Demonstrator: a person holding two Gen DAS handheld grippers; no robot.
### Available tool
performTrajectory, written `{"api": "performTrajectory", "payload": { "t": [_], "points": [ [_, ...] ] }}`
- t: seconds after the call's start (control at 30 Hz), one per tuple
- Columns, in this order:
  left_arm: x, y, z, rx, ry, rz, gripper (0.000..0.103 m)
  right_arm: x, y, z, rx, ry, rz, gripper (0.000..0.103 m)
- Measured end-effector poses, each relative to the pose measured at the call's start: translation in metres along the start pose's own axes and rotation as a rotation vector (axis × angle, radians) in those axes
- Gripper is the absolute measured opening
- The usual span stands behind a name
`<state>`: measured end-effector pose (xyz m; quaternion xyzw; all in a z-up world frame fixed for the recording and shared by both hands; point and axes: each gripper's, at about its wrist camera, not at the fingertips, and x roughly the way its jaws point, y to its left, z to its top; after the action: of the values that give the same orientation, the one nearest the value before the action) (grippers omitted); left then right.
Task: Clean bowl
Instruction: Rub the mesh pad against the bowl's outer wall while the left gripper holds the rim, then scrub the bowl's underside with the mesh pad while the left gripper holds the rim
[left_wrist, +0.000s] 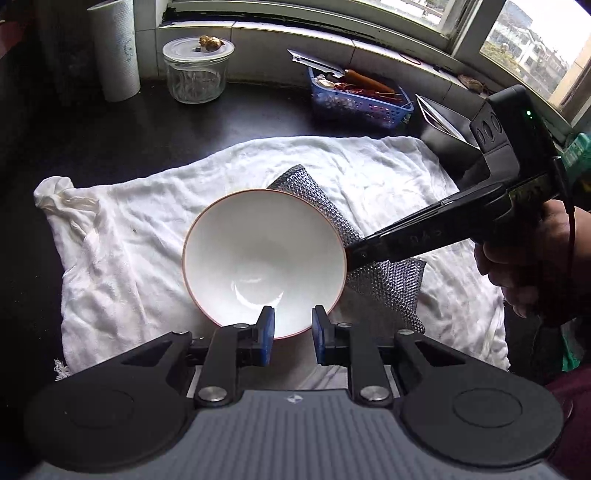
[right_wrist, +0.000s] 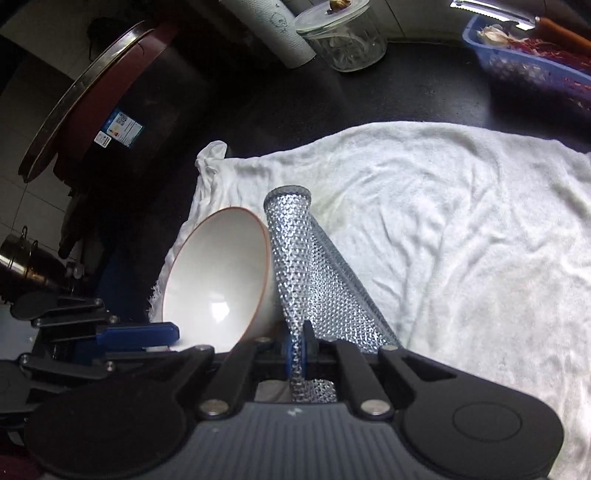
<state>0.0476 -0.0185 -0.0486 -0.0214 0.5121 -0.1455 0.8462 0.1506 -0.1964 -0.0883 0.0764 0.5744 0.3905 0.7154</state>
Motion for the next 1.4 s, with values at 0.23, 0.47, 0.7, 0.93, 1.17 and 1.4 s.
{"api": "performTrajectory", "payload": {
  "t": [0.23, 0.47, 0.7, 0.93, 1.17, 1.4],
  "points": [
    [0.007, -0.021, -0.001, 0.231, 0.038, 0.029, 0.020, 0.000, 0.025, -0.004, -0.211, 0.018, -0.086, 0.009],
    [0.021, -0.036, -0.008, 0.537, 0.099, 0.095, 0.021, 0.009, 0.045, -0.005, -0.424, 0.048, -0.171, 0.009],
    [0.026, -0.033, -0.006, 0.603, 0.102, -0.002, 0.012, 0.020, 0.055, -0.015, -0.579, 0.036, -0.202, 0.010],
    [0.026, -0.036, 0.005, 0.537, 0.045, -0.085, 0.012, 0.022, 0.058, -0.020, -0.591, 0.030, -0.179, 0.010],
    [0.005, -0.015, 0.014, 0.362, 0.006, -0.104, 0.018, 0.015, 0.049, -0.016, -0.550, 0.010, -0.172, 0.011],
    [-0.001, 0.038, 0.038, 0.113, -0.058, 0.028, 0.019, 0.013, 0.052, -0.010, -0.568, 0.014, -0.171, 0.011]
  ]
}}
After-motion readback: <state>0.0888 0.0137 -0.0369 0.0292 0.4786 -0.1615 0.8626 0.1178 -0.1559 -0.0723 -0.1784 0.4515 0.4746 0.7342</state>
